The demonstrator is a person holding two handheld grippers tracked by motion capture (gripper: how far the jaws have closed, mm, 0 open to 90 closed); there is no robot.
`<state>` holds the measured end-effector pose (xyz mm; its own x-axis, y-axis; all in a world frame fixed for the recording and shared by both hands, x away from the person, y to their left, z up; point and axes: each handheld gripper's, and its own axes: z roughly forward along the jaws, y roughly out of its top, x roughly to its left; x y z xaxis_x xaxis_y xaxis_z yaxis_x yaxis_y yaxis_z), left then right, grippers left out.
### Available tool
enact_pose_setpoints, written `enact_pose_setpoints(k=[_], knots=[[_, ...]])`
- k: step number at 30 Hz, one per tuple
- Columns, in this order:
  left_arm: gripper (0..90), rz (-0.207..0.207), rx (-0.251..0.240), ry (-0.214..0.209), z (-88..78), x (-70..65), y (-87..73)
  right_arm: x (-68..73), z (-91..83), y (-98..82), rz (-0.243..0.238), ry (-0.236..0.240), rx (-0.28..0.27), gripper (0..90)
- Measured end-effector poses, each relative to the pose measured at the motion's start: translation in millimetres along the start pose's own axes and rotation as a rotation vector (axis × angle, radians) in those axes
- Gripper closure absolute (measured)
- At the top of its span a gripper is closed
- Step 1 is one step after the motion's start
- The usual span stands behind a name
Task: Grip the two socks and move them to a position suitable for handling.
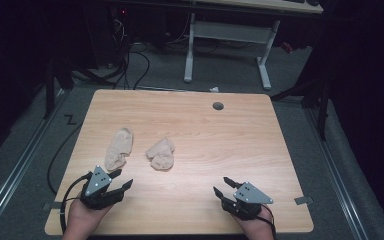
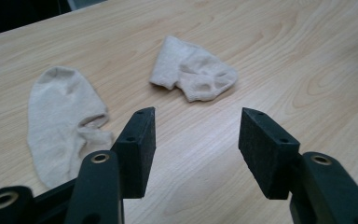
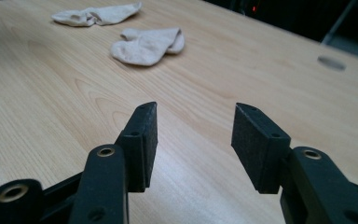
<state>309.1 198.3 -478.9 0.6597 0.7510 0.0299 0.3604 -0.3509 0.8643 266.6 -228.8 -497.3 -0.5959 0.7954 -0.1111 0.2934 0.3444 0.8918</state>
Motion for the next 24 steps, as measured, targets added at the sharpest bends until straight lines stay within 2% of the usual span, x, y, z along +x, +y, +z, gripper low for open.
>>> enact_pose_setpoints(k=[1,3,4,6,9,19,20,24], knots=[[46.7,-0.016,-0.009,-0.007,0.4,1.5,0.7,-1.4,1.5,-0.7,0.008,-0.005,0.005,50.4],[46.7,-0.024,-0.012,-0.013,1.6,1.9,1.4,-2.0,2.2,-1.2,-0.004,-0.019,0.011,50.4],[46.6,-0.009,0.001,-0.003,5.7,0.4,2.3,-5.2,3.1,-3.7,-0.004,-0.032,0.017,50.4],[46.6,-0.002,0.016,0.001,9.7,-1.4,1.9,-9.3,3.5,-7.9,0.022,-0.022,0.03,50.5],[46.8,0.004,0.038,0.014,12.4,-3.5,0.2,-12.8,3.7,-9.6,0.032,-0.011,0.037,50.6],[45.7,-0.03,0.049,0.026,9.5,1.4,-4.7,-12.9,5.8,-9.1,0.042,-0.006,0.05,49.2],[45.7,-0.045,0.051,0.028,8.7,3.7,-5.3,-13.3,8.1,-8.3,0.063,0.0,0.052,48.0],[46.0,-0.068,0.052,0.016,9.8,6.1,-5.3,-13.5,12.9,-9.6,0.076,0.007,0.072,46.4]])
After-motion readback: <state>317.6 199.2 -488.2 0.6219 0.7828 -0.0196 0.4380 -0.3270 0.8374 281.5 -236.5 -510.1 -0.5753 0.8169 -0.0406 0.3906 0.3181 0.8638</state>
